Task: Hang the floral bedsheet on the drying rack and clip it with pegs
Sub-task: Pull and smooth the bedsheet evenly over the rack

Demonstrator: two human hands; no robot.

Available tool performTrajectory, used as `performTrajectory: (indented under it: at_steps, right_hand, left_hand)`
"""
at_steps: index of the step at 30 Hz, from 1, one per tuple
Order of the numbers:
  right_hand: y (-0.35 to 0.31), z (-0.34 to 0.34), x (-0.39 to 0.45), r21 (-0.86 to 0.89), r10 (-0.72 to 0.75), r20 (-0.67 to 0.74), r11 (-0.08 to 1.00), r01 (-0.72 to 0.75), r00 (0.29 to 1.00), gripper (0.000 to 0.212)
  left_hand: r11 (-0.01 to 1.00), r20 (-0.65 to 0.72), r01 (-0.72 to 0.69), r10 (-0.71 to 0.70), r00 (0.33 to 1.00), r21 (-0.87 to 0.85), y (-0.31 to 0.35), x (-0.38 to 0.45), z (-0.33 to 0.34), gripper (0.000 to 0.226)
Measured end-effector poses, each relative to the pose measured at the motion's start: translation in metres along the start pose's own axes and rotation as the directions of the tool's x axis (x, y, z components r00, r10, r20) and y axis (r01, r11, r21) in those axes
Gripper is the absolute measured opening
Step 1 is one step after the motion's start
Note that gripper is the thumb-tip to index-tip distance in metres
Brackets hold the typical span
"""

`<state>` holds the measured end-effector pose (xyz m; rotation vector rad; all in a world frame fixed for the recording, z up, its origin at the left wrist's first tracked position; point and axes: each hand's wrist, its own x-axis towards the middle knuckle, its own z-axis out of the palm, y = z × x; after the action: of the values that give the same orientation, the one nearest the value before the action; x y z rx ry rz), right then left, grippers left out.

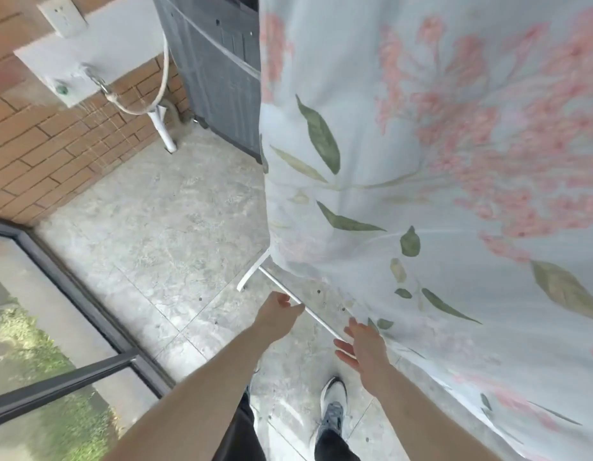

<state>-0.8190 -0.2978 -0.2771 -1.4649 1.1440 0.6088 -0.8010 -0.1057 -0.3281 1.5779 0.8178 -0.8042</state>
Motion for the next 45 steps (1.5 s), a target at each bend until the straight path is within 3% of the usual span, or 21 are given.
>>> performTrajectory:
  at_steps: [3,7,9,13,17,21,24,30,35,45]
  right_hand:
    - [0.012,-0.006,0.029,0.075,0.034,0.026,0.997,-0.035,0.999,0.035]
    - [0.038,-0.019,0.065,0.173,0.048,0.058,0.983,-0.058,0.997,0.064]
    - [0.049,-0.027,0.082,0.202,0.041,0.093,0.978,-0.059,0.995,0.072]
    - [0.055,-0.037,0.104,0.276,0.040,0.140,0.958,-0.077,0.989,0.079]
    - [0.047,-0.040,0.127,0.327,0.001,0.176,0.943,-0.059,0.984,0.085]
    - [0.048,-0.027,0.138,0.461,0.048,0.162,0.879,-0.119,0.986,0.057]
    - [0.049,-0.009,0.144,0.510,0.083,0.133,0.849,-0.140,0.988,0.053]
    - [0.049,0.038,0.161,0.390,0.032,-0.029,0.920,-0.018,0.999,0.044]
    - [0.047,0.064,0.184,0.321,0.011,-0.141,0.946,0.035,0.990,0.033]
    - [0.067,0.097,0.247,0.251,-0.020,-0.188,0.966,0.068,0.982,0.039]
  left_hand:
    - [0.956,0.021,0.047,-0.043,0.999,-0.291,-0.001,0.028,0.024,0.066]
    - [0.819,0.046,0.094,-0.082,0.996,-0.566,0.001,0.072,0.060,0.084]
    - [0.748,0.062,0.089,-0.063,0.996,-0.657,-0.001,0.091,0.074,0.079]
    - [0.613,0.003,-0.011,0.022,1.000,-0.790,-0.007,0.114,0.087,0.046]
    - [0.619,-0.122,-0.107,0.019,0.992,-0.778,-0.014,0.122,0.092,0.030]
    - [0.650,-0.169,-0.102,-0.040,0.985,-0.753,-0.032,0.117,0.084,0.018]
    - [0.687,-0.213,-0.102,-0.078,0.974,-0.719,-0.041,0.118,0.069,0.015]
    - [0.779,-0.360,-0.173,-0.072,0.930,-0.603,-0.029,0.147,0.037,0.024]
    - [0.861,-0.400,-0.165,-0.049,0.915,-0.482,-0.030,0.177,0.028,0.025]
    - [0.910,-0.446,-0.163,-0.027,0.895,-0.382,-0.032,0.252,0.027,0.027]
